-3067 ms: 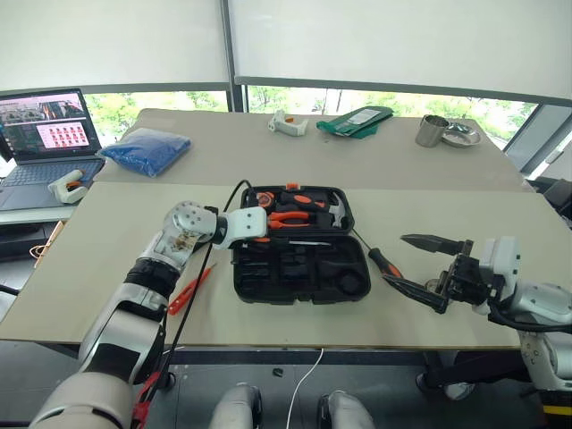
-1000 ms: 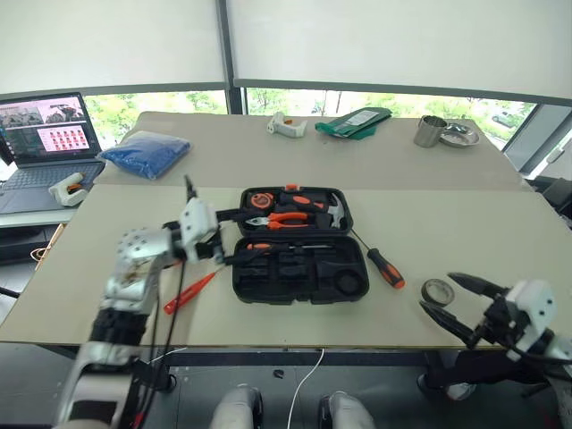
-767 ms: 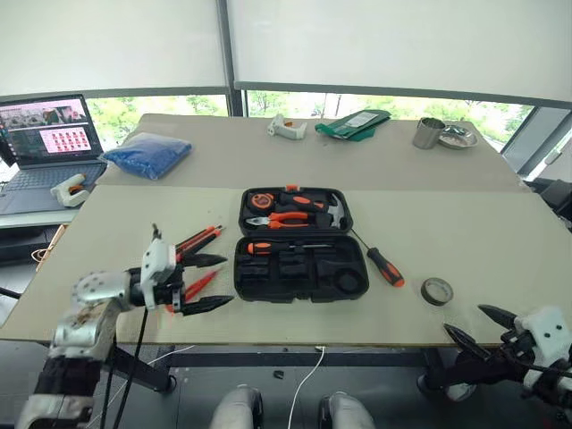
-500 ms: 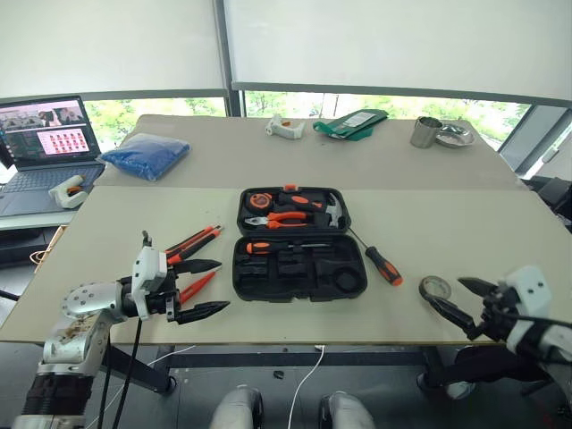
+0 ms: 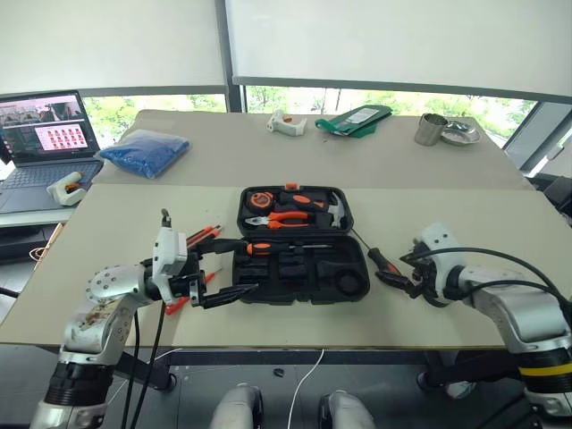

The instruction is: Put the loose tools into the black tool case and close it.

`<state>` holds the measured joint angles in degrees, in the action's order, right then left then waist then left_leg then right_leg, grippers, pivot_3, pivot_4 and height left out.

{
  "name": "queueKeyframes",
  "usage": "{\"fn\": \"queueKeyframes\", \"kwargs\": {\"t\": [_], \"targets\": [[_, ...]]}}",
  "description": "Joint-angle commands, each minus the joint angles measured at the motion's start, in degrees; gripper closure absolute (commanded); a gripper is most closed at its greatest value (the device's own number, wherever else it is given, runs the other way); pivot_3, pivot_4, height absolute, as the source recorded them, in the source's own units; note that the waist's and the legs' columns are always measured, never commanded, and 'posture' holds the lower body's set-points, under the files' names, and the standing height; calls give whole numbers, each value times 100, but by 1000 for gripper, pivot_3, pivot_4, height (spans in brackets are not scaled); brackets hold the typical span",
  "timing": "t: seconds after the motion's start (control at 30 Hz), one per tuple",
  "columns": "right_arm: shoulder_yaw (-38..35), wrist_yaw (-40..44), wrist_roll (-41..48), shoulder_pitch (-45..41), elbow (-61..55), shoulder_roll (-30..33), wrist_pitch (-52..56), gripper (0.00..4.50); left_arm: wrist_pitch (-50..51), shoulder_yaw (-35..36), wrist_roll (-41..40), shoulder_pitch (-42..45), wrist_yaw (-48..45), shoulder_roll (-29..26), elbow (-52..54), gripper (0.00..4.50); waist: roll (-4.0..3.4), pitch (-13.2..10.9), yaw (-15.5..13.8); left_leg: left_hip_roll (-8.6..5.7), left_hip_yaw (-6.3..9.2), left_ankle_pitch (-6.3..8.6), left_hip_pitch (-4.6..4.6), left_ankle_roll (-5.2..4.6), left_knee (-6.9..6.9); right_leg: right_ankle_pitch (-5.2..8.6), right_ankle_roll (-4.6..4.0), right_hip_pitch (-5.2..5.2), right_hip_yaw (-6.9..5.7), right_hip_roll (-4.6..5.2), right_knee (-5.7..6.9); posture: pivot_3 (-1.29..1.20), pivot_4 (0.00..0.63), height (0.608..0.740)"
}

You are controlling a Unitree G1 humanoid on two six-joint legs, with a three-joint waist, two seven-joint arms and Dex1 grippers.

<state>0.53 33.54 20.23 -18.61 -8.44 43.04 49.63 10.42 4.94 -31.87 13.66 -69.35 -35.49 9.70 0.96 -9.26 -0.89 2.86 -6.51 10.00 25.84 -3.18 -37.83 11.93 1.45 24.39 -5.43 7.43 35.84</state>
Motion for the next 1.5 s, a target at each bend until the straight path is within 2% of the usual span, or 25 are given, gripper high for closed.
{"fn": "queueKeyframes", "kwargs": {"t": [0.03,0.13,0.27,0.33,0.4,0.6,0.83,1.03,1.5], "targets": [[-255,-125,1,28,-245,-33,140,2397,103,5,-196,22,1,-32,338,0,0,0,1,0,0,0,0,1,0,0,0,0,0,0,0,0,150,740],[-593,-452,-53,198,-347,-202,-25,3409,169,0,-235,5,36,-14,428,0,0,0,-3,1,0,1,0,2,0,0,0,0,-1,0,0,0,150,740],[-1064,-898,-203,216,-369,-494,-549,3490,193,-4,-256,48,153,52,461,0,0,0,11,0,-1,1,0,2,0,0,1,1,0,0,1,0,150,740],[-1212,-751,-84,137,-452,-586,-928,3490,201,31,-254,36,251,83,467,0,-1,0,16,-1,-1,1,0,2,0,-1,2,1,0,0,2,0,150,740],[-1123,-245,-15,25,-492,-533,-1566,3490,177,102,-217,-45,338,84,451,0,-1,0,26,0,0,0,0,2,0,-1,2,1,0,-2,2,0,150,740],[290,2111,-771,-908,466,51,-4074,3490,24,448,-87,-558,432,-99,266,0,-5,-3,142,7,0,-1,-6,0,0,0,2,3,2,-15,2,0,150,740],[1774,3557,-1731,-2473,2257,-419,-5474,3490,-147,712,23,-1068,428,-307,229,0,-7,-8,165,10,-4,13,-10,26,0,12,-27,9,4,-10,2,0,150,740],[2025,3654,-2138,-2816,3061,-680,-5680,3490,-163,722,36,-1343,543,-298,489,0,-8,-9,76,6,-6,13,5,27,0,-8,-17,18,0,-2,1,0,150,740],[1975,3874,-2308,-3126,3688,-714,-5644,3490,-168,736,73,-1385,650,-366,569,0,-8,-9,89,10,-12,8,9,41,0,-12,-19,59,-2,-3,18,0,150,740]]}}
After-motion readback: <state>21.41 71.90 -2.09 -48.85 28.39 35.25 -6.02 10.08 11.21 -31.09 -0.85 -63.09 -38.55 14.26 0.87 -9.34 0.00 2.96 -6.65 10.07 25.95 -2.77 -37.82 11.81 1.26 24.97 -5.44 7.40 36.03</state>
